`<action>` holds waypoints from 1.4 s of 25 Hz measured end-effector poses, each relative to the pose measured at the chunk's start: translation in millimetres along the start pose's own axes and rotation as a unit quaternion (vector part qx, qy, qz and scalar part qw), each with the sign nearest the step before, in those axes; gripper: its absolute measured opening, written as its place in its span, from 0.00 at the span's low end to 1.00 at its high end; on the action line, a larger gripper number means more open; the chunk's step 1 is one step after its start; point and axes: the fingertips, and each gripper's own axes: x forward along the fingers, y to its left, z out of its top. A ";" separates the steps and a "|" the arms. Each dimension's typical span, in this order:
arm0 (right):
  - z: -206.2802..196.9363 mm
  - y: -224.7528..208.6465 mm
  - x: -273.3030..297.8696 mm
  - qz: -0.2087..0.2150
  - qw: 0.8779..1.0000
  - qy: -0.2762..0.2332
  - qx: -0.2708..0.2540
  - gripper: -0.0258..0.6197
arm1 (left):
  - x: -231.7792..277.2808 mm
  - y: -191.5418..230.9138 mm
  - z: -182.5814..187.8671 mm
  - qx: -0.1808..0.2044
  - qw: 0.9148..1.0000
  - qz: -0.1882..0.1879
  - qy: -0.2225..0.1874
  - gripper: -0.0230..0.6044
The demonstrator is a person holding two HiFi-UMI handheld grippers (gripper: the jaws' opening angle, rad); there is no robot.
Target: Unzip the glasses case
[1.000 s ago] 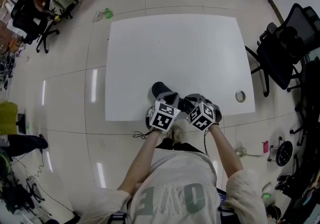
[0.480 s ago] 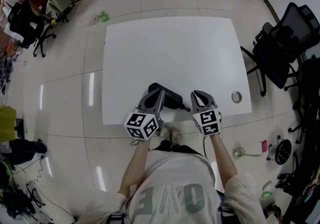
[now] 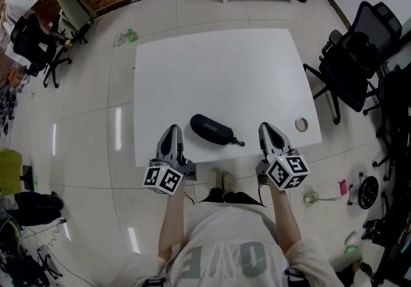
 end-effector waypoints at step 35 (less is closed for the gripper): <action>-154.0 140.2 -622.6 0.027 0.998 -0.049 -0.027 0.04 | -557.4 -327.7 -67.2 0.081 0.993 -0.069 -0.053 0.04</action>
